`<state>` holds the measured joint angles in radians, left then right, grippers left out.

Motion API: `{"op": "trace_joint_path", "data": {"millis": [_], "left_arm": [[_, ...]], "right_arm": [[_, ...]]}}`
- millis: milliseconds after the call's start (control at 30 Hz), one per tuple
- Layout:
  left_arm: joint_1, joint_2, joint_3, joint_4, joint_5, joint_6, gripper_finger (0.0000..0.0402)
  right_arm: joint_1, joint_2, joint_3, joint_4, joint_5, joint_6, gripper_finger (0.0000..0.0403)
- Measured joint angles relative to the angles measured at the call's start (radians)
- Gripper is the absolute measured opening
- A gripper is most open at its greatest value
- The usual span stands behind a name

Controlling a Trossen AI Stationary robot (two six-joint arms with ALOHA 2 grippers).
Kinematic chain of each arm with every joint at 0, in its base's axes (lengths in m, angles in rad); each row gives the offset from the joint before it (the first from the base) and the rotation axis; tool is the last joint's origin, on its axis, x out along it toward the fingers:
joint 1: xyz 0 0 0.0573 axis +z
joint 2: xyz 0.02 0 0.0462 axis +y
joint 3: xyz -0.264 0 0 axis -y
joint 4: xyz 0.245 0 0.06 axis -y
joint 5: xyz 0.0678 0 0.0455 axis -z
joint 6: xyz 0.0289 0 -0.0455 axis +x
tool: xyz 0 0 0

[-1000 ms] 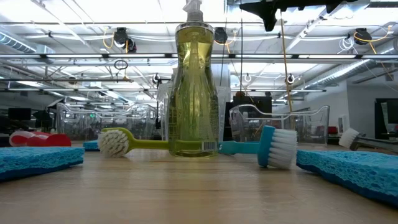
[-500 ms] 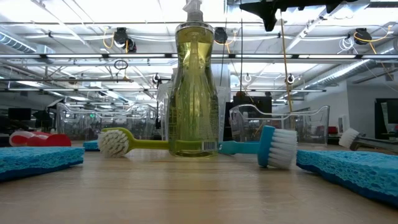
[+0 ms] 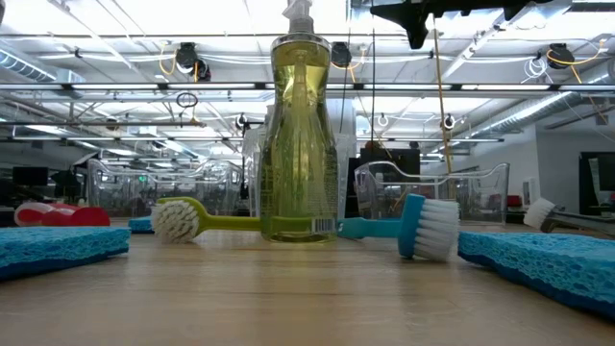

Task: Pick & Place Kitchen Sink Supplies
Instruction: Put the green soap dispenser into the transparent white bin

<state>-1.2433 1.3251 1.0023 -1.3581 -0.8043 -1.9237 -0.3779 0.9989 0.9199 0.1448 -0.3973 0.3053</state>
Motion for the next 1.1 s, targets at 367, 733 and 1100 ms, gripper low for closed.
{"op": "trace_joint_path", "data": {"millis": [367,733,1100], "left_arm": [[0.005,0.0,0.0,-0.002,-0.114,-0.008,0.0399],[0.005,0.0,0.0,-0.037,-0.261,0.016,0.0399],[0.016,0.0,0.0,-0.039,-0.277,0.018,0.0399]], "right_arm": [[0.0,0.0,0.0,0.0,0.001,0.002,0.022],[0.0,0.0,0.0,0.0,0.001,0.016,0.0219],[0.0,0.0,0.0,0.0,0.001,0.016,0.0219]]}}
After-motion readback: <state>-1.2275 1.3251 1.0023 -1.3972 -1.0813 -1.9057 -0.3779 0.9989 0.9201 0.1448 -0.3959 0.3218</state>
